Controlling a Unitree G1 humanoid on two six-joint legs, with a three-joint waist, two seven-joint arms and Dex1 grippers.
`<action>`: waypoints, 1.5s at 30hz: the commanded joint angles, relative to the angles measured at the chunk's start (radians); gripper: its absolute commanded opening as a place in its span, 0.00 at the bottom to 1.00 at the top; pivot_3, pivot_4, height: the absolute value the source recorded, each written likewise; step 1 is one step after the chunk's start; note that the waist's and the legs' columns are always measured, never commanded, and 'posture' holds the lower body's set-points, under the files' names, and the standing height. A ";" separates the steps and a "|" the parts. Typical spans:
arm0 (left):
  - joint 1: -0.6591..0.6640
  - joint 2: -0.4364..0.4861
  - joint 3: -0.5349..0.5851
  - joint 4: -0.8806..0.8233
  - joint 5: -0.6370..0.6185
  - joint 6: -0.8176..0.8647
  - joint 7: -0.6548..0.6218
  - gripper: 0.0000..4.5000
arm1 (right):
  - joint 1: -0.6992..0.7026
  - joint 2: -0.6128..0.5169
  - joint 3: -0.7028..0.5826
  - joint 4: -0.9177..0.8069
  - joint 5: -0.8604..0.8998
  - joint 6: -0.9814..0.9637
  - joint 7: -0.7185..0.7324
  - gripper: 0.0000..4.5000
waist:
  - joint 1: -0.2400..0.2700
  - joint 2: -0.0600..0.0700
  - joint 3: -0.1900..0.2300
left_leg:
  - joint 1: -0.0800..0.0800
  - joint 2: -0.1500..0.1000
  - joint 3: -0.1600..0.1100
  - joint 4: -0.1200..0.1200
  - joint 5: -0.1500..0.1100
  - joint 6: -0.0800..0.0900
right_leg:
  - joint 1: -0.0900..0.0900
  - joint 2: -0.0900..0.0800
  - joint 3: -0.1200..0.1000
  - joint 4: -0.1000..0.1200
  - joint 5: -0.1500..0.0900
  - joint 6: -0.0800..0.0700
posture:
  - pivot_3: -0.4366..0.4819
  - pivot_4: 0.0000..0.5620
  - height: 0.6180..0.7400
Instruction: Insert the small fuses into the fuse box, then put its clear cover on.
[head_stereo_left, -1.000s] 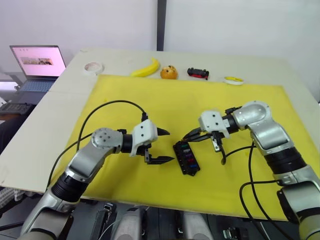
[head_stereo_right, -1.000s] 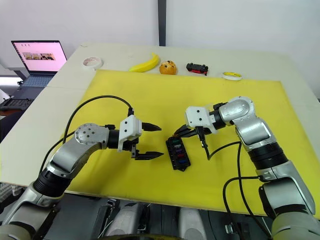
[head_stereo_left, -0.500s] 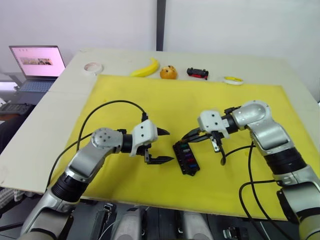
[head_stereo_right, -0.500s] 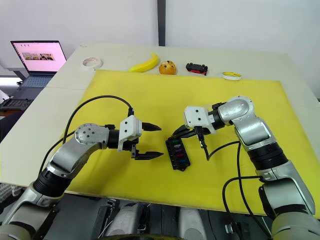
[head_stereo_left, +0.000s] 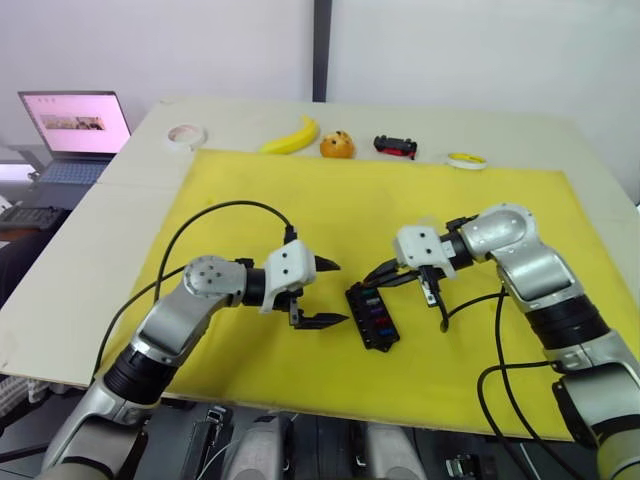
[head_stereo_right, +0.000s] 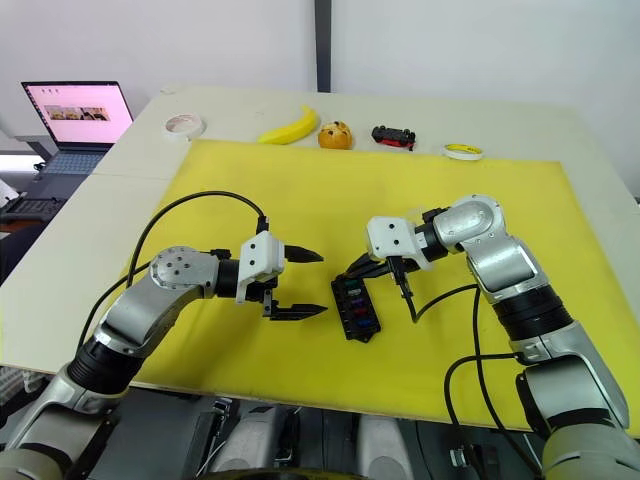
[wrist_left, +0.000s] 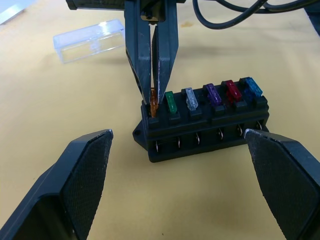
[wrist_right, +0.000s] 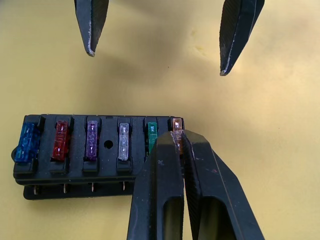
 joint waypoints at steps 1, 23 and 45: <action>-0.007 -0.003 0.021 -0.023 0.001 -0.022 -0.001 0.98 | -0.019 -0.001 -0.005 0.001 -0.014 -0.020 -0.009 0.00 | 0.000 0.000 0.000 | 0.000 0.000 0.000 0.000 0.000 0.000 | 0.000 0.000 0.000 0.000 0.000 0.000 | 0.48 0.27 1.00; -0.012 -0.005 0.024 -0.021 0.001 -0.019 -0.002 1.00 | -0.028 -0.019 -0.036 -0.073 0.039 0.066 0.004 0.51 | 0.000 0.000 0.000 | 0.000 0.000 0.000 0.000 0.000 0.000 | 0.000 0.000 0.000 0.000 0.000 0.000 | 0.48 0.27 1.00; -0.027 -0.003 0.024 -0.004 0.002 -0.030 -0.017 1.00 | 0.015 -0.054 -0.060 -0.106 0.037 0.078 -0.042 0.51 | 0.000 0.000 0.000 | 0.000 0.000 0.000 0.000 0.000 0.000 | 0.000 0.000 0.000 0.000 0.000 0.000 | 0.48 0.27 1.00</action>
